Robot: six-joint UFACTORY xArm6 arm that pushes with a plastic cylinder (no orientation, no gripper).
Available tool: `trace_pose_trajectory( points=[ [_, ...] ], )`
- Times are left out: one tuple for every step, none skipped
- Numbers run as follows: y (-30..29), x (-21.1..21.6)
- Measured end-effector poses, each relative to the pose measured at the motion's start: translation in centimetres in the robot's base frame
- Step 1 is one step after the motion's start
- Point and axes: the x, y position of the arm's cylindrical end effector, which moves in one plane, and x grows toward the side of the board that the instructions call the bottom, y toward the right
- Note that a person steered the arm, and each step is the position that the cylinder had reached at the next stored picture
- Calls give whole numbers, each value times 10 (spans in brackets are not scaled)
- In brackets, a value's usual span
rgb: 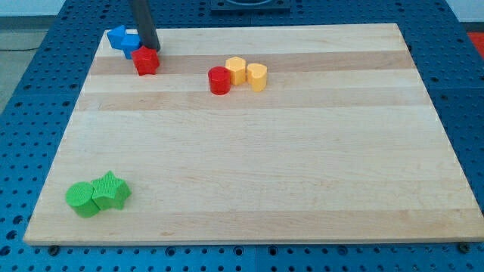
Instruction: Place the red star at the top center of the board
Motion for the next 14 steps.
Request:
trace_pose_trajectory(
  points=[
    [-5,0],
    [-8,14],
    [-10,30],
    [-24,45],
    [-50,62],
    [-46,87],
    [-21,107],
    [-6,119],
    [-6,145],
    [19,151],
    [37,124],
    [47,92],
    [85,62],
    [98,35]
  ],
)
